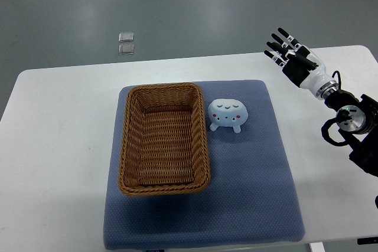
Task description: Place blue toy in brown basket
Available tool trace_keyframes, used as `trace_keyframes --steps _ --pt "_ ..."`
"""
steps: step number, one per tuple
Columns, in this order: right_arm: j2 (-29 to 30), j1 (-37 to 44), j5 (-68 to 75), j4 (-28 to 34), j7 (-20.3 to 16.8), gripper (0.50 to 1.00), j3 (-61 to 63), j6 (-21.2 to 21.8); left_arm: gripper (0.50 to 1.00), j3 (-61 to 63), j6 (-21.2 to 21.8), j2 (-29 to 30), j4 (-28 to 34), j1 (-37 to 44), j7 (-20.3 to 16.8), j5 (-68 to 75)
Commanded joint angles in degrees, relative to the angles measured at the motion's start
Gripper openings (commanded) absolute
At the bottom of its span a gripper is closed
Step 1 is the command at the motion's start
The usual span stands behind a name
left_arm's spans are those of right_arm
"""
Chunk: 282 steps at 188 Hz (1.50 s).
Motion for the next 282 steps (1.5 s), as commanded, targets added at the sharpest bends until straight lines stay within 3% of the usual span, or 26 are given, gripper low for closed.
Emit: trace_keyframes --steps 1,122,165,189,217,255,282 --pt "0.00 -0.11 -0.02 0.01 0.00 0.979 -0.16 -0.01 1.000 0.09 0.00 0.00 0.22 -0.03 0.00 0.01" --pt "-1.14 0.59 -0.98 2.38 -0.79 0.979 -2.36 -0.53 1.000 -0.08 0.09 0.00 -0.04 0.05 0.00 0.01" --pt "-7.73 5.60 -10.21 9.50 -3.61 0.981 -12.20 -2.64 1.000 0.01 0.00 0.00 -0.13 0.05 0.08 0.01" --pt "-13.97 11.75 -19.78 12.84 -6.33 0.979 -18.26 -1.68 1.000 0.01 0.00 0.00 -0.22 0.05 0.08 0.01" --pt "-16.70 20.46 -32.01 16.18 -8.79 0.979 -27.06 0.08 1.000 0.09 -0.09 0.00 -0.22 0.05 0.08 0.01" --pt "-21.36 29.33 -39.30 27.87 -13.89 0.979 -37.77 0.43 1.000 0.18 -0.09 0.00 -0.31 0.05 0.17 0.01" --pt "-21.97 29.07 -38.87 34.82 -13.63 0.979 -38.92 -0.09 1.000 0.01 -0.09 0.00 -0.04 0.05 0.17 0.01"
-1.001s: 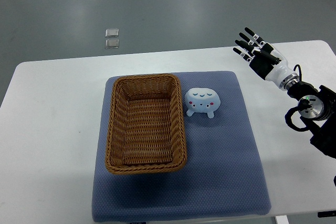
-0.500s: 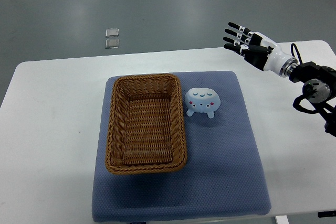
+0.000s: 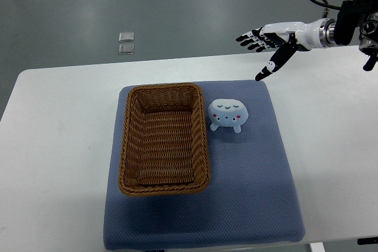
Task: Place blue toy in brown basket
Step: 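Swing the right hand over the blue plush toy, fingers pointing down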
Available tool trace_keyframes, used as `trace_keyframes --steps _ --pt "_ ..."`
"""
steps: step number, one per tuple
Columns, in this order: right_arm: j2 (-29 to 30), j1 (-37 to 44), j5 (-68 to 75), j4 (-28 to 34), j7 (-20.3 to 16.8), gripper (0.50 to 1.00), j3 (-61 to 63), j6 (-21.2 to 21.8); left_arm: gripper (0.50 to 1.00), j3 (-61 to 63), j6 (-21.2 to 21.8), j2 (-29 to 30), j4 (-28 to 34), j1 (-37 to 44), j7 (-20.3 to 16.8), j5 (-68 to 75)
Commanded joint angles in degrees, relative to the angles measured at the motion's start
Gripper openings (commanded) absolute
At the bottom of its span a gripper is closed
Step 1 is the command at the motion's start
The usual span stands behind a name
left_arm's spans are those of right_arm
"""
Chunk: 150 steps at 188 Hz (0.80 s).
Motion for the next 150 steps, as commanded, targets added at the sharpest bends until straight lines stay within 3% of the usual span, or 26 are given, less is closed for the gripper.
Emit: trace_keyframes --steps 1,33,69,150 --pt "-0.46 -0.26 0.27 5.31 -0.03 0.979 -1.13 -0.41 1.000 -0.14 0.00 0.00 0.37 0.00 0.00 -0.01" --pt "0.50 -2.28 -0.17 6.46 -0.47 0.979 -3.42 -1.90 1.000 -0.22 0.00 0.00 0.55 0.00 0.00 -0.01" --pt "2.52 -3.95 -0.61 6.28 -0.91 0.979 -5.88 -7.70 1.000 -0.14 0.00 0.00 0.46 0.00 0.00 -0.01" --pt "8.59 -7.91 -2.63 3.30 -1.26 0.977 -6.32 -13.33 1.000 -0.14 0.00 0.00 0.72 0.09 0.00 -0.01"
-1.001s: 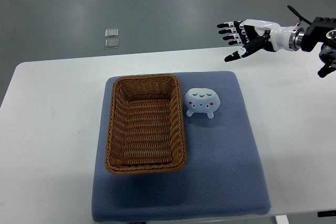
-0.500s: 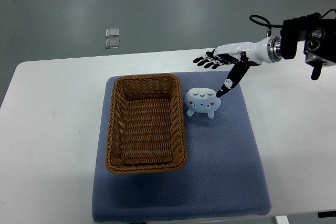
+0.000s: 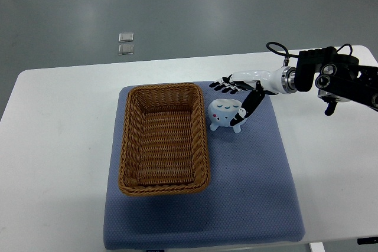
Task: Place blue toy in brown basket
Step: 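Swing the right hand over the blue plush toy, fingers pointing down, then close the right hand fingers around the blue plush toy, then lift the toy and carry it with the right hand into the basket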
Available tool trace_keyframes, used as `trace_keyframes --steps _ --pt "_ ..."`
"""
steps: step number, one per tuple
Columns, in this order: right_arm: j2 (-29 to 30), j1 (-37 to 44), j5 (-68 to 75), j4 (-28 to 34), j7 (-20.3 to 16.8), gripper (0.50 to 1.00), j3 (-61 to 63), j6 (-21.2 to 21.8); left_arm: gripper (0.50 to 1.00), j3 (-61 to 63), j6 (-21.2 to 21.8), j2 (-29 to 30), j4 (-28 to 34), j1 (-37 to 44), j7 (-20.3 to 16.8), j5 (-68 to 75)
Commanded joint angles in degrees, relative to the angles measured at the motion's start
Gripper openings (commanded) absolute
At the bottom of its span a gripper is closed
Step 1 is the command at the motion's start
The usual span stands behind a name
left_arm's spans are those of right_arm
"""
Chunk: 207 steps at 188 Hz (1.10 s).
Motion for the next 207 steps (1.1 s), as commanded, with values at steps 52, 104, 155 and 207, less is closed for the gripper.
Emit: trace_keyframes --steps 52,104,155,207 --pt "3.43 -1.38 -3.73 -4.03 -1.53 0.913 -2.44 -3.88 1.000 0.03 0.00 0.00 0.06 0.09 0.00 0.00" --pt "4.22 -2.00 -7.42 -5.53 -1.62 0.564 -3.50 -5.46 1.000 0.03 0.09 0.00 0.33 0.10 0.00 0.00" --pt "0.97 1.16 -6.37 -5.17 -1.62 0.500 -3.32 -4.32 1.000 0.03 0.09 0.00 0.41 0.10 0.00 0.00" --pt "-1.76 8.90 -4.26 -1.92 -1.62 0.500 -2.88 -1.86 1.000 0.03 0.09 0.00 0.41 0.09 0.00 0.00"
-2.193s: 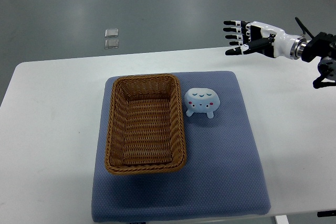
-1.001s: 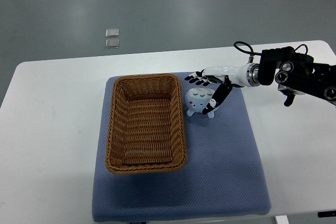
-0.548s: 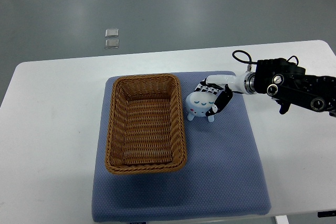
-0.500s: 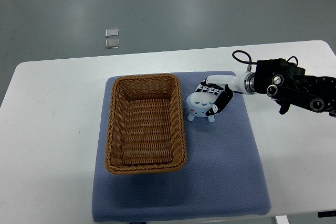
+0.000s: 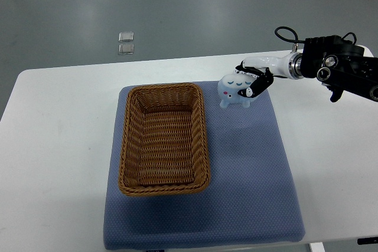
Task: Place blue toy in brown basket
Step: 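Lift the toy and carry it with the right hand into the basket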
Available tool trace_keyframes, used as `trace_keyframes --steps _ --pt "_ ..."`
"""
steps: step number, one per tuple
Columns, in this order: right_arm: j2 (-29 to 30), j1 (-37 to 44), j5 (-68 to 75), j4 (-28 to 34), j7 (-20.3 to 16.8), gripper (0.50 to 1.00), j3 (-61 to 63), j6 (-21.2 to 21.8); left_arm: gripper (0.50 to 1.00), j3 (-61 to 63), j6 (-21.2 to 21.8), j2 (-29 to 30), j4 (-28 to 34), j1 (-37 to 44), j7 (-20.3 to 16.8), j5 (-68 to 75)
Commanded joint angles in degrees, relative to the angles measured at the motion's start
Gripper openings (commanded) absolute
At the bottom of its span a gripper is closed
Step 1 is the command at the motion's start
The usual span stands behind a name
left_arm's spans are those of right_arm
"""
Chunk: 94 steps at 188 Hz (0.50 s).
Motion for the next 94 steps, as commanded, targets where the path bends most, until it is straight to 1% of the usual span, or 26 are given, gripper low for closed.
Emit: trace_keyframes --steps 1,20,46,68,94 --pt "-0.37 2.95 1.24 0.81 -0.01 0.500 -0.04 0.54 1.000 0.04 0.00 0.00 0.00 -0.06 -0.04 0.00" --pt "0.33 4.53 1.68 1.42 -0.01 0.500 -0.04 0.90 1.000 -0.04 0.00 0.00 0.00 -0.06 -0.04 0.00" --pt "1.74 4.71 1.95 2.91 0.16 0.500 -0.04 0.98 1.000 0.04 0.00 0.00 0.00 0.03 -0.04 0.00" --pt "5.96 4.62 2.21 2.91 0.43 0.500 -0.57 0.72 1.000 0.04 0.00 0.00 -0.09 0.03 0.05 0.00" --pt "12.99 4.18 2.21 2.12 0.78 0.500 -0.83 0.02 1.000 0.04 0.00 0.00 -0.17 0.03 -0.04 0.00"
